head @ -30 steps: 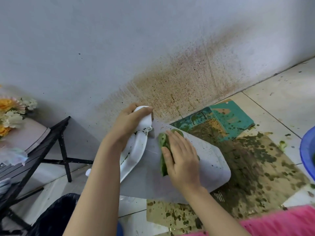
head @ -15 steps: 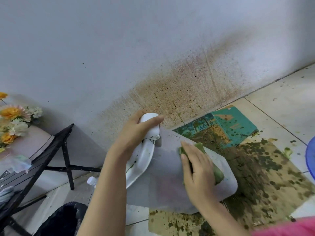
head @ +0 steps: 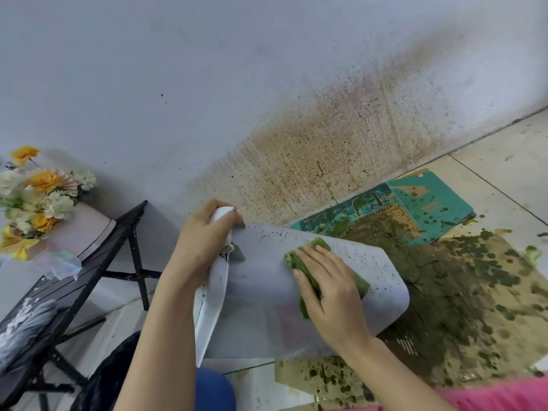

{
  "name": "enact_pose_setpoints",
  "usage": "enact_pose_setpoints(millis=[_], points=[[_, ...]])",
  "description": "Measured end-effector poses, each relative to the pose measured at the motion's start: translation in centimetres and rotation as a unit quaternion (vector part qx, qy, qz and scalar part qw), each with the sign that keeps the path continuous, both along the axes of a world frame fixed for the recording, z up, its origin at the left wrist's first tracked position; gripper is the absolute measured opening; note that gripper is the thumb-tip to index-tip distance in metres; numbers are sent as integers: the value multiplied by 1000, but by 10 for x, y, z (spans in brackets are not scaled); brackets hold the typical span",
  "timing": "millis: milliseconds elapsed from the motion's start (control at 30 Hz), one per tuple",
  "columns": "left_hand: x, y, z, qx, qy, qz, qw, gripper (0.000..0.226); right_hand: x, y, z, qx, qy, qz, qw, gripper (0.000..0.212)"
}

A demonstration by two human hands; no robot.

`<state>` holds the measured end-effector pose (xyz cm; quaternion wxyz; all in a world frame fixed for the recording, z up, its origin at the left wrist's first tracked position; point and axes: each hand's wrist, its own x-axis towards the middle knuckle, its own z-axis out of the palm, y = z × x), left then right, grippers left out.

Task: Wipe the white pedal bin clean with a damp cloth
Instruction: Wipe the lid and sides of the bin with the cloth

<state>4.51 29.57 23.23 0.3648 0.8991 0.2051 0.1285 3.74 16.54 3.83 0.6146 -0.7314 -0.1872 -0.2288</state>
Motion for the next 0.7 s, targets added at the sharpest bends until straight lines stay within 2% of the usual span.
enact_pose_setpoints(millis=[100, 200, 367, 500, 633, 700], points=[[-3, 6, 0, 1, -1, 8, 1000, 8, -11, 27, 22, -20, -93, 17, 995, 38], [-1, 4, -1, 5, -1, -1, 1000, 9, -5, 30, 32, -41, -110, 6, 993, 37], [19, -8, -2, 29, 4, -12, 999, 8, 28, 4, 31, -59, 23, 46, 997, 46], [28, -14, -3, 10, -8, -11, 1000, 4, 49, -20, 3, -61, 113, 71, 989, 52], [19, -6, -2, -9, -8, -3, 1000, 7, 55, -49, -44, -64, 180, 37, 981, 57], [10, -3, -1, -15, -8, -1, 1000, 16, 57, -63, -65, -47, 225, 11, 973, 55]])
